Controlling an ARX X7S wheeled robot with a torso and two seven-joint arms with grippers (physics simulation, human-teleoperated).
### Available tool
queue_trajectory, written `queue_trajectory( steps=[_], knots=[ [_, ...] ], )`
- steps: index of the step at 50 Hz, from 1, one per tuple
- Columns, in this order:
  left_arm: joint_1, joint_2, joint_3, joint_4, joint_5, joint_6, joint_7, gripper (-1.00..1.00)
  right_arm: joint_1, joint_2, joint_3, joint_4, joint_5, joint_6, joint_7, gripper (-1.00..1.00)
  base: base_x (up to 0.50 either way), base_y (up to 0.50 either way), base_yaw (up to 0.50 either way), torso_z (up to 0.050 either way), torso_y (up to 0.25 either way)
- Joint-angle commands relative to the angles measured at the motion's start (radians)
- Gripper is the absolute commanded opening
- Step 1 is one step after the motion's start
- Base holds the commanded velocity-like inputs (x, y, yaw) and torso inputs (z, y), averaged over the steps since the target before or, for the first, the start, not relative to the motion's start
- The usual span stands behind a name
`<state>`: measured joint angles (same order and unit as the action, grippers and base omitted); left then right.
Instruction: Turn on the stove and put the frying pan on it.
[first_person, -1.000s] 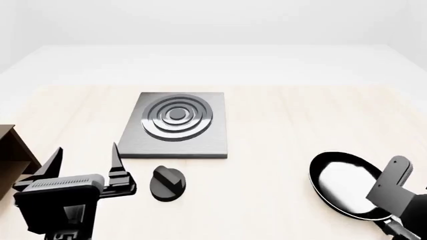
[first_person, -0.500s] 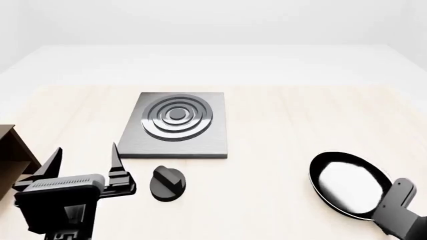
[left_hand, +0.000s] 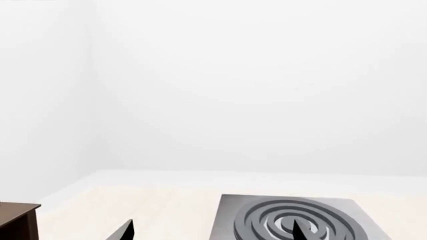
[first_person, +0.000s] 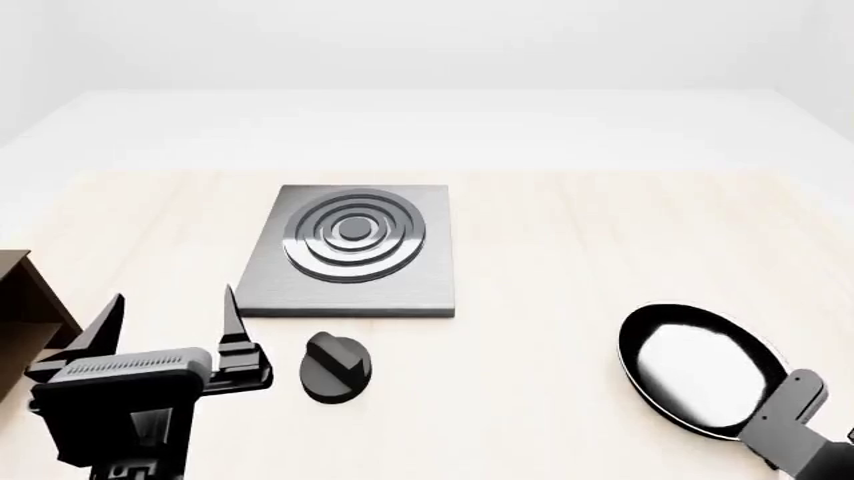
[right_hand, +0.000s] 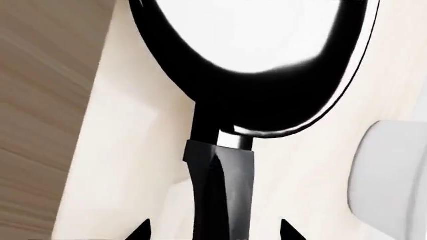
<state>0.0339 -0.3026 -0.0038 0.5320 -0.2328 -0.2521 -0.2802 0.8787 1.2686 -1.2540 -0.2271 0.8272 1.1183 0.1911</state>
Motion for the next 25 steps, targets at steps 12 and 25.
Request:
queue_trajectory(
  steps=[12,25],
  knots=[
    [-0.002,-0.007,0.005,-0.005,0.000,0.005,-0.010,1.00,-0.085,-0.031,-0.017,0.085,-0.043,-0.097,0.040,-1.00,0.01,0.00,0.00,-0.004,0.000],
    [0.002,-0.011,0.007,0.001,-0.003,0.007,-0.015,1.00,0.026,0.031,0.014,-0.049,-0.053,-0.003,-0.010,-1.00,0.00,0.00,0.00,0.000,0.000]
  ],
)
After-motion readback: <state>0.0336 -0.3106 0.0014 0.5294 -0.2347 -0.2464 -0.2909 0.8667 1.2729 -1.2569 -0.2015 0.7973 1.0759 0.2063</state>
